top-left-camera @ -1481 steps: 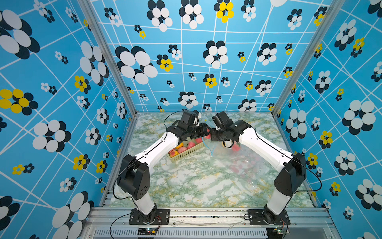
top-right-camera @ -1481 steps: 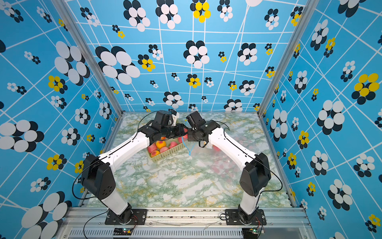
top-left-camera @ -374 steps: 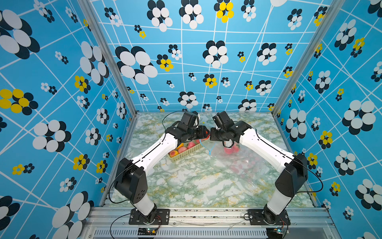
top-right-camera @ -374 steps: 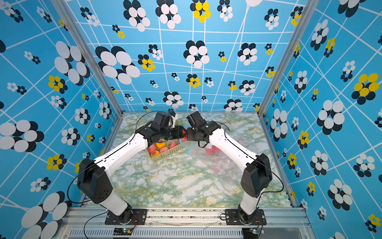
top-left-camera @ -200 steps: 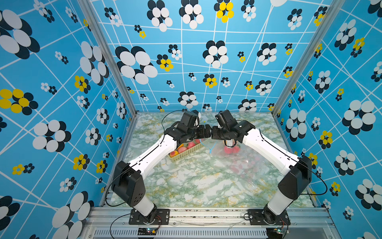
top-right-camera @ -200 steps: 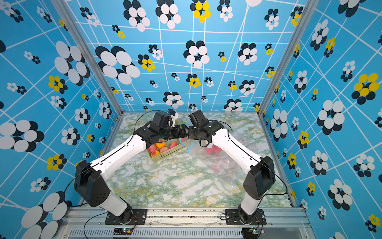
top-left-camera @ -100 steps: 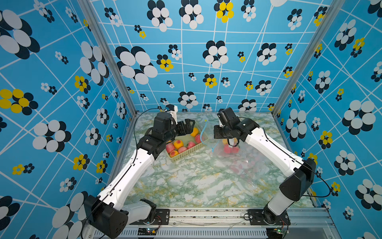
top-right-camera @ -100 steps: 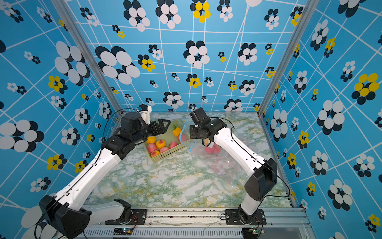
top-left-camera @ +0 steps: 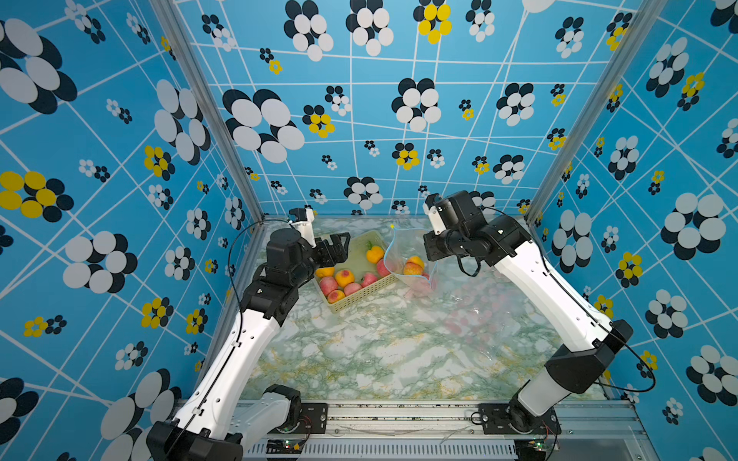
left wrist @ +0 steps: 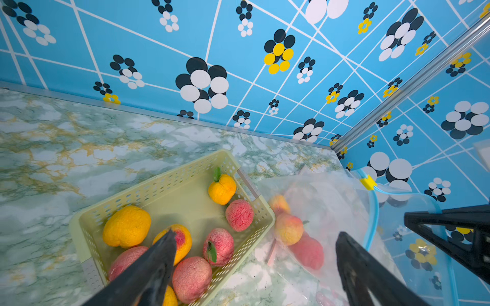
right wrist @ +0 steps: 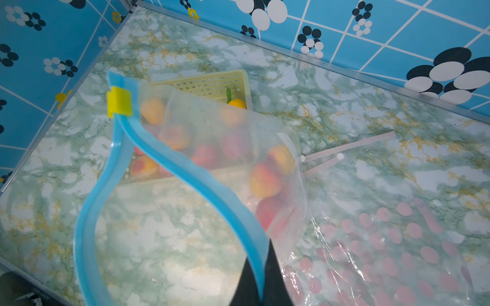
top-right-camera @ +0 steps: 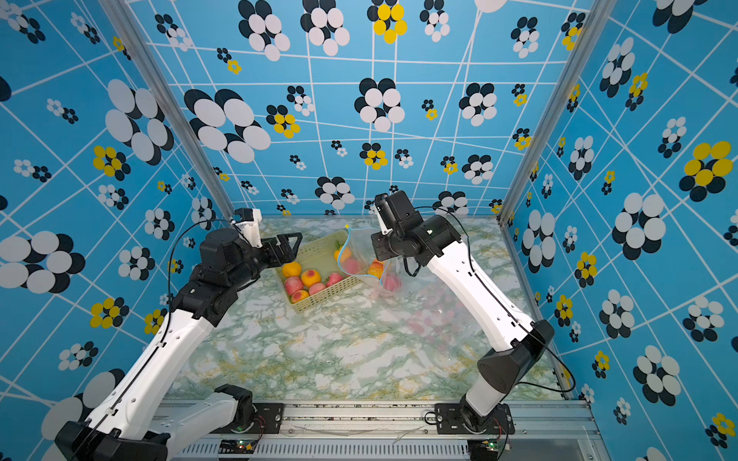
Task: Place the peach in a zip-top bag and seal the zipper
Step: Adjust the zipper food storage bag at the center of the board.
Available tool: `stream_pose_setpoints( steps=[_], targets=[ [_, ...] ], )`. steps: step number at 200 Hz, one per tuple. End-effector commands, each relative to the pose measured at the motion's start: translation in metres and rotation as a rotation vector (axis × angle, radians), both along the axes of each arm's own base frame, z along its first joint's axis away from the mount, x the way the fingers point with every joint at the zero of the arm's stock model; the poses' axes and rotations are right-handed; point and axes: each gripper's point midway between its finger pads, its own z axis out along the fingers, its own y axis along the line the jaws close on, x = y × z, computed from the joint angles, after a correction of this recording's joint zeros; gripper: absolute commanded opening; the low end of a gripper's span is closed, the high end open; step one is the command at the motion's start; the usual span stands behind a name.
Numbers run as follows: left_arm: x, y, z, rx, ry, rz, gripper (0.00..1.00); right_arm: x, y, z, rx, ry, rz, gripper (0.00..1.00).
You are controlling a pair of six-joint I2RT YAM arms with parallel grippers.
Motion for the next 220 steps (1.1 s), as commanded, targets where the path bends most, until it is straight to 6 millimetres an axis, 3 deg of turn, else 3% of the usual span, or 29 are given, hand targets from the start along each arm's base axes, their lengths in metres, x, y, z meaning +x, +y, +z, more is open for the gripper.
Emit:
stream_pose_setpoints(
  steps=[1,89,153,184,220],
  targets=[
    [-0.003,0.002,0.012,0.033,-0.104,-0.028,0.95,-0.017,-0.005,0.022,-0.014,-0.055,0.094,0.00],
    [-0.011,-0.015,0.009,0.117,-0.262,-0.216,0.97,-0.056,-0.010,0.042,-0.009,-0.144,0.300,0.00],
    [-0.026,-0.049,0.008,0.108,-0.365,-0.496,0.97,-0.097,0.001,0.047,0.096,-0.146,0.493,0.00],
    [-0.042,-0.072,0.004,0.103,-0.418,-0.705,0.96,-0.104,0.011,0.039,0.109,-0.125,0.569,0.00],
    [-0.075,-0.093,-0.025,0.201,-0.512,-0.958,0.95,-0.108,0.021,0.029,0.117,-0.075,0.636,0.00]
  ],
)
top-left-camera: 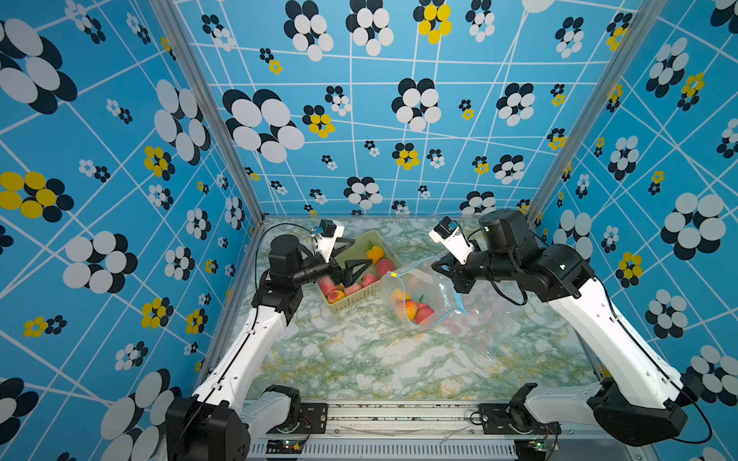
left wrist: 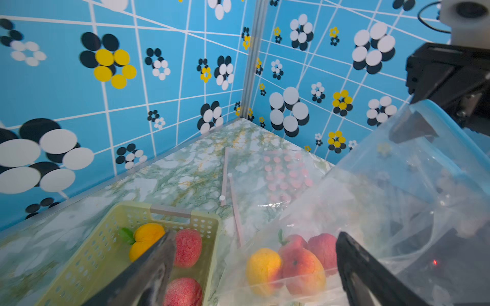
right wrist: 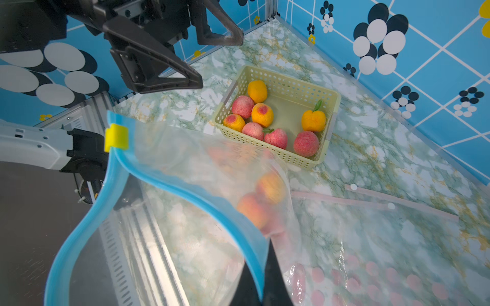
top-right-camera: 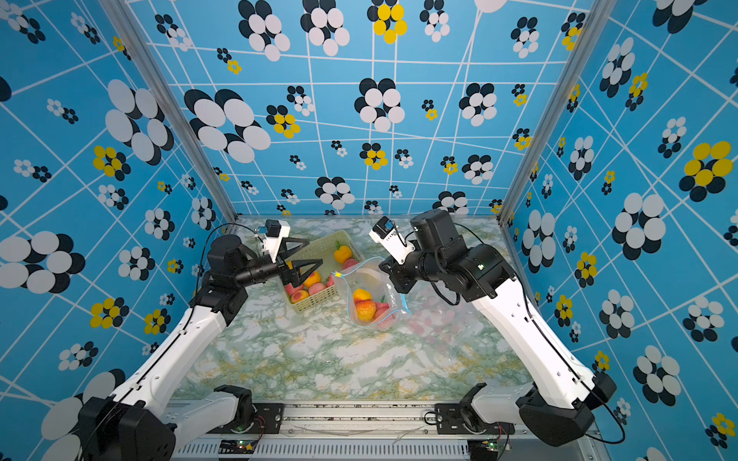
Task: Place the peach in a zip-top bag and seal the zipper
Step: Adjust the zipper food storage bag at the center of the board.
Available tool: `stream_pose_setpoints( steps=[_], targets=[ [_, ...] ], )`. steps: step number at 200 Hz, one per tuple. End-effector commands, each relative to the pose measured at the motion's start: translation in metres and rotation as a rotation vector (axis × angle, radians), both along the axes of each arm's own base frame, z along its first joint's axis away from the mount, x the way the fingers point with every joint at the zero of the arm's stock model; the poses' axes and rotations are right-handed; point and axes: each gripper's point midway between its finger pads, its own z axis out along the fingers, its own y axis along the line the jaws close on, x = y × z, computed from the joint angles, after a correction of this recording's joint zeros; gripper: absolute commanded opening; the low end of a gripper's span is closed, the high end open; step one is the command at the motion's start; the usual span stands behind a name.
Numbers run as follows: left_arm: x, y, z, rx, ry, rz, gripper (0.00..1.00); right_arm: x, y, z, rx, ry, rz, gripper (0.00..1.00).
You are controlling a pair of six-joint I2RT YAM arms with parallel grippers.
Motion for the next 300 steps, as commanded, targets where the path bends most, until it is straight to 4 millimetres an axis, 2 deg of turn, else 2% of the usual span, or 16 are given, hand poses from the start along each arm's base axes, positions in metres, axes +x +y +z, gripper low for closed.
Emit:
stream_pose_setpoints(
  steps=[1,19,45,82,113,145,149,172,200,221,263,279,300],
  targets=[
    [-0.035,-0.018,-0.015,0.070,-0.147,-0.222,0.95,-0.006,0.012,-0.004,0.016,0.023,0.091,0.00],
    [-0.046,-0.025,-0.027,0.113,-0.226,-0.261,0.97,-0.005,0.017,-0.013,0.004,0.047,0.113,0.00],
    [-0.054,-0.030,-0.034,0.123,-0.249,-0.297,0.98,0.002,0.023,-0.029,-0.027,0.080,0.124,0.00],
    [-0.051,-0.028,-0.045,0.168,-0.207,-0.296,0.97,0.019,0.029,-0.044,-0.058,0.118,0.115,0.00],
    [-0.035,-0.018,-0.051,0.217,-0.175,-0.206,0.96,0.034,0.028,-0.050,-0.076,0.166,0.092,0.00],
    [-0.041,-0.009,-0.049,0.228,-0.188,-0.198,0.95,0.047,0.028,-0.058,-0.096,0.201,0.087,0.00],
    [-0.042,-0.008,-0.048,0.228,-0.194,-0.198,0.92,0.048,0.028,-0.059,-0.097,0.203,0.088,0.00],
    [-0.048,-0.002,-0.036,0.214,-0.221,-0.185,0.88,0.055,0.030,-0.063,-0.103,0.219,0.086,0.00],
    [-0.055,-0.010,-0.021,0.165,-0.210,-0.238,0.81,0.061,0.033,-0.061,-0.102,0.218,0.082,0.00],
    [-0.059,-0.021,-0.022,0.169,-0.191,-0.284,0.72,0.067,0.034,-0.058,-0.105,0.215,0.068,0.00],
    [-0.072,-0.040,-0.025,0.187,-0.182,-0.368,0.67,0.072,0.035,-0.059,-0.115,0.245,0.054,0.00],
    [-0.066,-0.044,-0.027,0.198,-0.178,-0.350,0.65,0.071,0.037,-0.059,-0.110,0.252,0.055,0.00],
    [-0.047,-0.045,-0.028,0.199,-0.158,-0.272,0.60,0.070,0.038,-0.057,-0.097,0.256,0.059,0.00]
  ],
)
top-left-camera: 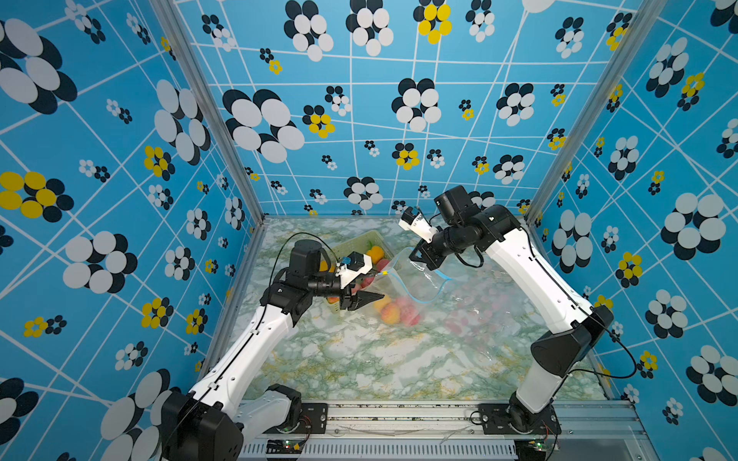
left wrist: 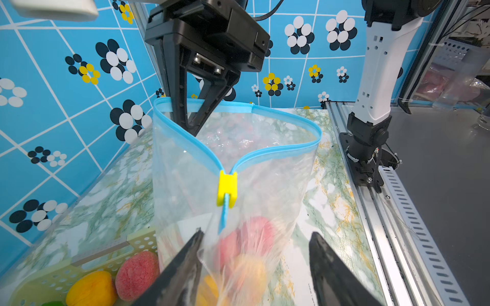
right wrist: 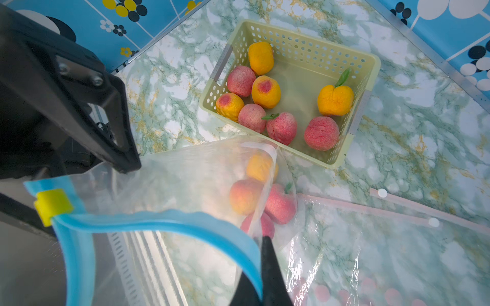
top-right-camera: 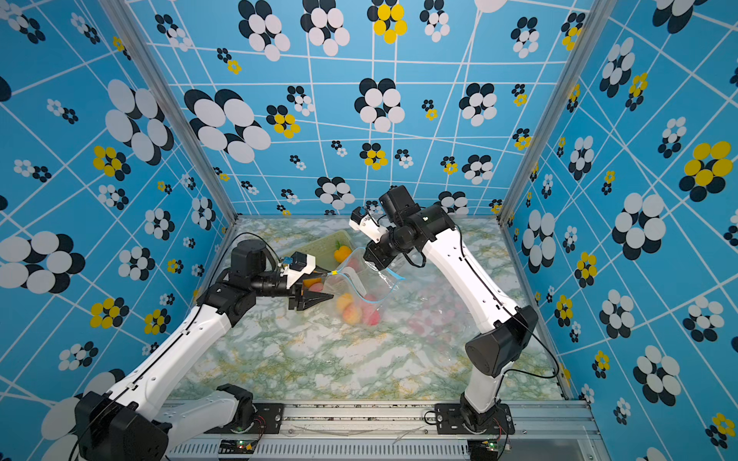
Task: Place the peach in a zip-top bag and seal the zipper
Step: Adjust the zipper food storage bag at the center of the board.
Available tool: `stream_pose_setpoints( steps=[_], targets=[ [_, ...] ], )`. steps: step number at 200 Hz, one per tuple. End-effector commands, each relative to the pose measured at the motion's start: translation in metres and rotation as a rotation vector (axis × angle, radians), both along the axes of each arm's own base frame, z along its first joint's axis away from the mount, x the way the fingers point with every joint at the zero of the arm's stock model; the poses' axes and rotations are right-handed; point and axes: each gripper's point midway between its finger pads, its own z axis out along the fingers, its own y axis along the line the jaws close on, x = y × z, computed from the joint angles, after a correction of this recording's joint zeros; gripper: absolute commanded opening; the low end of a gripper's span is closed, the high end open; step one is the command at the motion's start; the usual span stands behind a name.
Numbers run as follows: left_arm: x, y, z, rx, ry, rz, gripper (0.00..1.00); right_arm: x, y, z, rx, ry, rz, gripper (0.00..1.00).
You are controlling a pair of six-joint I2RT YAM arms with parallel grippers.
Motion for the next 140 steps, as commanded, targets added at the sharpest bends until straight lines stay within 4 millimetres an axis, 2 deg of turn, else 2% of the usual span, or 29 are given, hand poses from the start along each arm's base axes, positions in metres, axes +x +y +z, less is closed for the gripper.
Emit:
stream_pose_setpoints(
  steps=[1,19,42,46,53,79,113,140],
  targets=[
    [0.019,-0.002,0.007,-0.004,-0.006,0.074,0.59,-0.005,0.000,0.004,0.019,0.031,0.001,0.00],
    [0.034,-0.002,0.007,-0.011,0.005,0.138,0.53,-0.006,0.001,0.005,0.025,0.035,0.000,0.00],
    [0.036,-0.004,0.010,-0.029,0.000,0.128,0.44,-0.005,0.002,0.003,0.032,0.042,-0.003,0.00],
    [0.037,-0.005,0.010,-0.031,0.003,0.128,0.38,-0.005,0.002,0.002,0.033,0.045,-0.004,0.00],
    [0.038,-0.005,0.011,-0.036,0.004,0.129,0.32,-0.006,0.003,0.003,0.037,0.047,-0.003,0.00],
    [0.040,-0.009,0.012,-0.047,0.022,0.110,0.22,-0.006,0.005,0.001,0.046,0.063,-0.011,0.00],
    [0.044,-0.011,0.017,-0.079,0.032,0.115,0.01,-0.006,0.001,0.001,0.040,0.064,-0.034,0.00],
    [0.056,-0.002,0.020,-0.105,0.039,0.181,0.00,-0.013,-0.009,0.000,0.012,0.053,-0.044,0.00]
  ],
)
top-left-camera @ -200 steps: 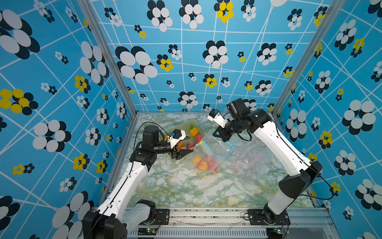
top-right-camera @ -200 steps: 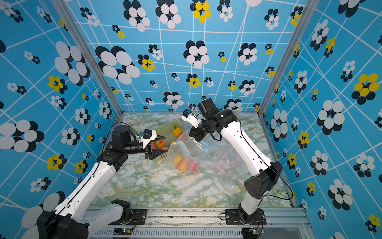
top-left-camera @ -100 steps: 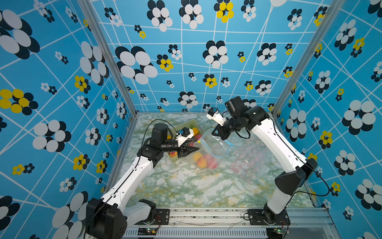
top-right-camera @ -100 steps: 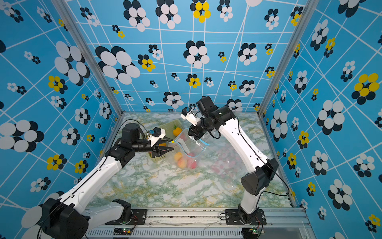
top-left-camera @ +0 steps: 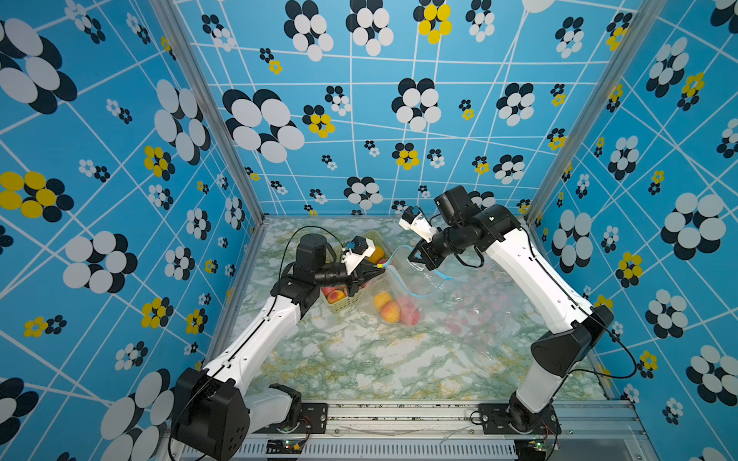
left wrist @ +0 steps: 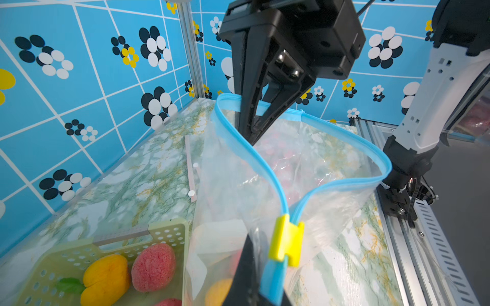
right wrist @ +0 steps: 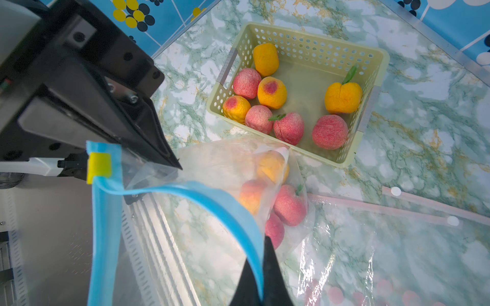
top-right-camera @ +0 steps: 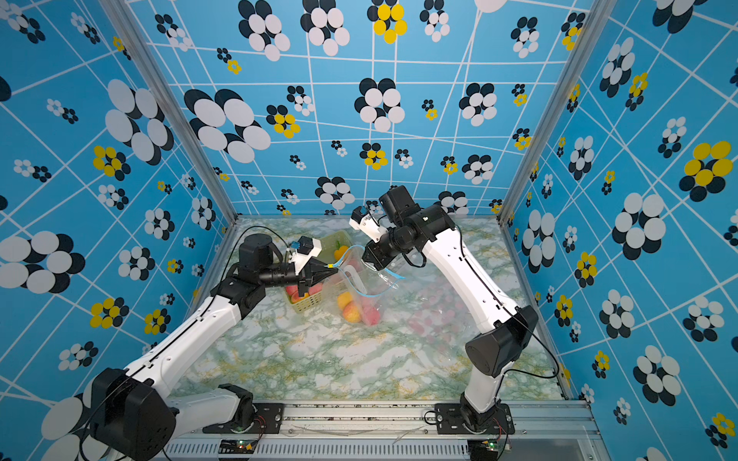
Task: Place the peach in a zip-top bag and seal the zipper
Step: Adjust the zipper food storage bag at the center of the board.
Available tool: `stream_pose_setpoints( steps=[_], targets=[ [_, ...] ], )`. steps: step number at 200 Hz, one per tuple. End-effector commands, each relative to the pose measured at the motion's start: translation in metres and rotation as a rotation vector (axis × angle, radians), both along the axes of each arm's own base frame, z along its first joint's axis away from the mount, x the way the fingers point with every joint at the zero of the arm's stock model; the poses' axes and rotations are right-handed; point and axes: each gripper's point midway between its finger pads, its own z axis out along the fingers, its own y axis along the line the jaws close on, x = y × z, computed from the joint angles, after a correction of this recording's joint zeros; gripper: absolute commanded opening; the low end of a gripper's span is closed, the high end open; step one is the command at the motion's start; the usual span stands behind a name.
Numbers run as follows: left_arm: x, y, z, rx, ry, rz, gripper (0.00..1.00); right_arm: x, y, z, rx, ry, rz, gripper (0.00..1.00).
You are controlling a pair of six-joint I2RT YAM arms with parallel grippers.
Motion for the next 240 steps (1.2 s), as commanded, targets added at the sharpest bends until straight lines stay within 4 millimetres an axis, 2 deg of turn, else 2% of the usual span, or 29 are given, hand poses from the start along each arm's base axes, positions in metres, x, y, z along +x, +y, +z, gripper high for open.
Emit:
stream_pose_setpoints(
  steps=[1,22,32,60,74,115,133,150,165,192,221,234,240],
  targets=[
    [0.010,0.005,0.018,-0.050,-0.026,0.043,0.00,-0.009,-0.012,0.001,-0.019,0.009,-0.023,0.00],
    [0.013,0.011,0.020,-0.060,-0.001,0.053,0.00,-0.015,-0.025,-0.004,-0.065,0.008,-0.050,0.17],
    [0.011,0.011,0.022,-0.058,0.001,0.037,0.00,-0.017,-0.031,-0.007,-0.089,0.013,-0.069,0.21],
    [0.005,0.011,0.025,-0.053,0.004,0.020,0.00,-0.009,-0.052,-0.019,-0.188,0.002,-0.171,0.23],
    [0.007,0.013,0.025,-0.044,0.007,0.044,0.00,-0.005,-0.060,-0.018,-0.222,-0.019,-0.215,0.24],
    [0.004,0.023,0.025,0.026,0.042,0.092,0.00,0.001,-0.072,0.025,-0.170,-0.141,-0.305,0.28],
    [0.000,0.026,0.030,0.038,0.049,0.094,0.00,0.005,-0.084,0.034,-0.202,-0.180,-0.360,0.28],
    [-0.003,0.027,0.035,0.041,0.061,0.095,0.00,0.006,-0.087,0.044,-0.188,-0.209,-0.379,0.28],
    [-0.003,0.026,0.038,0.041,0.071,0.092,0.00,0.004,-0.078,0.061,-0.115,-0.229,-0.354,0.29],
    [-0.001,0.025,0.038,0.051,0.106,0.085,0.00,-0.009,-0.043,0.094,0.100,-0.243,-0.218,0.33],
    [-0.001,0.024,0.041,0.061,0.120,0.072,0.00,-0.009,-0.009,0.113,0.279,-0.239,-0.122,0.34],
    [0.000,0.024,0.042,0.066,0.119,0.072,0.00,-0.010,0.004,0.121,0.353,-0.233,-0.078,0.47],
    [0.000,0.024,0.042,0.069,0.118,0.075,0.00,-0.010,0.010,0.124,0.376,-0.234,-0.061,0.49]
  ],
)
